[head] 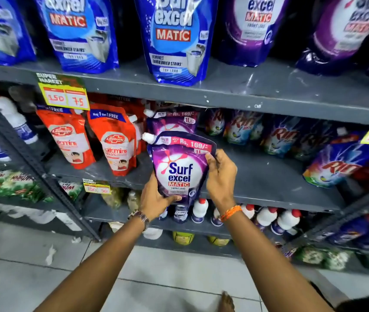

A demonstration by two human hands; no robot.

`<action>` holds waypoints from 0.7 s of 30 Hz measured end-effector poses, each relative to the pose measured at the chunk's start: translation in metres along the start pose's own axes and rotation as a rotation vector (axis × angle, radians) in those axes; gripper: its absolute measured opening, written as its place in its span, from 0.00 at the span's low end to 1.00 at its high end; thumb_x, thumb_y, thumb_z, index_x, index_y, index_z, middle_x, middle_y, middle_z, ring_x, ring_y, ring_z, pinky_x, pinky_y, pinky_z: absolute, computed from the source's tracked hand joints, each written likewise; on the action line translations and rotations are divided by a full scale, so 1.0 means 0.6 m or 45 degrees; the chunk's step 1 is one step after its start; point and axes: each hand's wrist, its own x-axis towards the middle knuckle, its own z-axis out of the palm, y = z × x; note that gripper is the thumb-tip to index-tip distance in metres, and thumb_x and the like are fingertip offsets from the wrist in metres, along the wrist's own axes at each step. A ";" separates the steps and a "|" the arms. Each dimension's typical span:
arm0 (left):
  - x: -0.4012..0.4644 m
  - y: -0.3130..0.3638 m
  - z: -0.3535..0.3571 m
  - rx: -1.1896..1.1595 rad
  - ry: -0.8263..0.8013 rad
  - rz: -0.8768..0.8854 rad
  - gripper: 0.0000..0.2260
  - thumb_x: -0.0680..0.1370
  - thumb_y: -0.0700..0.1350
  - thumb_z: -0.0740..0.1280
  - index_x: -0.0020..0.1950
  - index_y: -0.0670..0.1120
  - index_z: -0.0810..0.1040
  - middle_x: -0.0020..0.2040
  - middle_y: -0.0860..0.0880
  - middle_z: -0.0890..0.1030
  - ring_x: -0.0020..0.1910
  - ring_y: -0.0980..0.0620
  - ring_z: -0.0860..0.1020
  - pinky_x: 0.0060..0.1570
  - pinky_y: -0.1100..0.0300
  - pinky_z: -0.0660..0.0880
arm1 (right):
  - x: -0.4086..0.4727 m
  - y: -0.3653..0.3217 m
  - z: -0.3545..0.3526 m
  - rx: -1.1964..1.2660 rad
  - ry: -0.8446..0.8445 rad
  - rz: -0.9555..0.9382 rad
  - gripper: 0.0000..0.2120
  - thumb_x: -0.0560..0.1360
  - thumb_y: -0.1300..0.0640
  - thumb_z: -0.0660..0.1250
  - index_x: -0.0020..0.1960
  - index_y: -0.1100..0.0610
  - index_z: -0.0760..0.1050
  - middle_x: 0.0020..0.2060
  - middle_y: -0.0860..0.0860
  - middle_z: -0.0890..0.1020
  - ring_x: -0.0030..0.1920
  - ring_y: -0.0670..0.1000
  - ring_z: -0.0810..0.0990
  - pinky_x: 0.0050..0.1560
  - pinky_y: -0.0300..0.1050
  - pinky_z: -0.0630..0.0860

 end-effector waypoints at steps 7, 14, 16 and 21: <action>-0.049 0.156 -0.008 -0.161 -0.024 0.204 0.41 0.57 0.54 0.83 0.66 0.51 0.70 0.57 0.58 0.82 0.57 0.66 0.80 0.57 0.56 0.81 | -0.024 -0.146 -0.100 0.114 0.220 -0.262 0.13 0.83 0.55 0.63 0.41 0.43 0.75 0.36 0.41 0.82 0.38 0.41 0.78 0.41 0.55 0.80; -0.034 0.342 -0.010 -0.150 0.033 0.502 0.36 0.55 0.54 0.84 0.60 0.56 0.76 0.53 0.61 0.85 0.54 0.63 0.82 0.56 0.58 0.80 | 0.057 -0.299 -0.194 0.110 0.446 -0.520 0.07 0.81 0.58 0.65 0.47 0.52 0.81 0.39 0.45 0.85 0.40 0.43 0.82 0.42 0.41 0.79; -0.018 0.392 -0.005 -0.168 0.060 0.553 0.38 0.55 0.55 0.84 0.62 0.56 0.75 0.55 0.60 0.84 0.55 0.62 0.82 0.57 0.55 0.80 | 0.094 -0.331 -0.215 0.044 0.488 -0.578 0.07 0.81 0.57 0.65 0.46 0.55 0.79 0.37 0.45 0.83 0.38 0.44 0.78 0.40 0.44 0.78; 0.045 0.491 0.019 -0.137 0.139 0.596 0.39 0.53 0.58 0.82 0.62 0.56 0.74 0.56 0.57 0.84 0.55 0.57 0.83 0.57 0.52 0.80 | 0.195 -0.392 -0.258 -0.072 0.547 -0.632 0.13 0.81 0.59 0.65 0.37 0.53 0.72 0.32 0.49 0.79 0.32 0.45 0.75 0.36 0.46 0.76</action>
